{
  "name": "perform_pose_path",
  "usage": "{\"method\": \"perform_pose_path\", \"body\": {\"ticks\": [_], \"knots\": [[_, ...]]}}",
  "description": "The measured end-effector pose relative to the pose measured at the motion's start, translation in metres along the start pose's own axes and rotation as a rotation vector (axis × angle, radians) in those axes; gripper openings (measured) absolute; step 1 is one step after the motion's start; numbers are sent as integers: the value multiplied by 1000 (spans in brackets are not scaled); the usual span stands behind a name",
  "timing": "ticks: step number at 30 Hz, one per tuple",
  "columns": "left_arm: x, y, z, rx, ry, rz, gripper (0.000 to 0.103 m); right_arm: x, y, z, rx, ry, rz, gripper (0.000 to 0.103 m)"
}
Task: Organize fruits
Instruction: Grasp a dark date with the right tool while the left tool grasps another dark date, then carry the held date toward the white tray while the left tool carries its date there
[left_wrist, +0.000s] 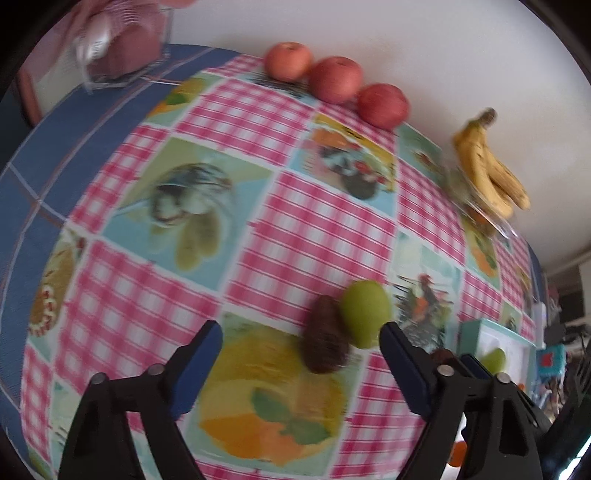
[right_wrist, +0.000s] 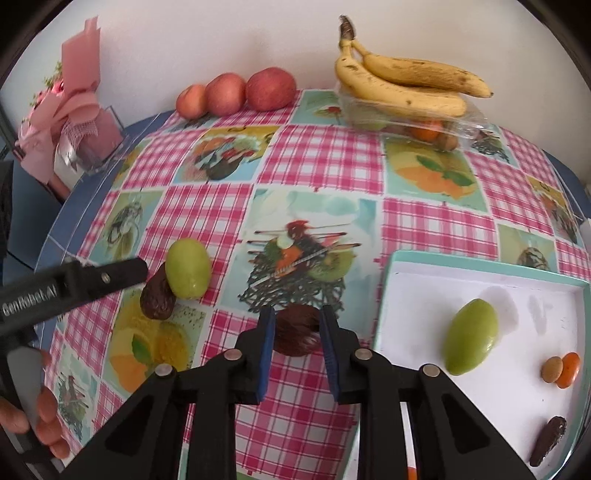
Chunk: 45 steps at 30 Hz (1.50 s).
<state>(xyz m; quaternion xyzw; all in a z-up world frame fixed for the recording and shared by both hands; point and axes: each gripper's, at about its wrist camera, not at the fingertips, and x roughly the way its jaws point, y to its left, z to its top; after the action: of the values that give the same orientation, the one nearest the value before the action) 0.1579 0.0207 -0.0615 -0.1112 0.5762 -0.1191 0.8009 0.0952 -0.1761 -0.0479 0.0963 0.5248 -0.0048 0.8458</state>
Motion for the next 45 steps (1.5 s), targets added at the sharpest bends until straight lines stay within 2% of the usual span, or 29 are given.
{"method": "perform_pose_path", "body": {"ticks": [3,8,10,16,20,31,41,45], "knots": [[5,-9,-3,22,17,-20,81,-2,-3,0,-1,-1,-1,25],[19,-16,-8,32,69,-43,65,0,-7,-1,14,16,12,25],[21,-14,-9,24,76,-50,52,0,-7,-2,17,22,22,25],[19,-8,-10,8,73,-65,44,3,-9,-2,52,45,45,25],[19,-5,-9,-4,74,-77,44,3,-9,-4,59,58,38,40],[16,2,-6,-54,51,-117,44,14,-4,-8,47,91,49,40],[13,7,-5,-86,28,-118,45,16,3,-10,18,98,52,40],[14,4,-6,-68,41,-111,45,16,0,-10,28,100,61,40]]}}
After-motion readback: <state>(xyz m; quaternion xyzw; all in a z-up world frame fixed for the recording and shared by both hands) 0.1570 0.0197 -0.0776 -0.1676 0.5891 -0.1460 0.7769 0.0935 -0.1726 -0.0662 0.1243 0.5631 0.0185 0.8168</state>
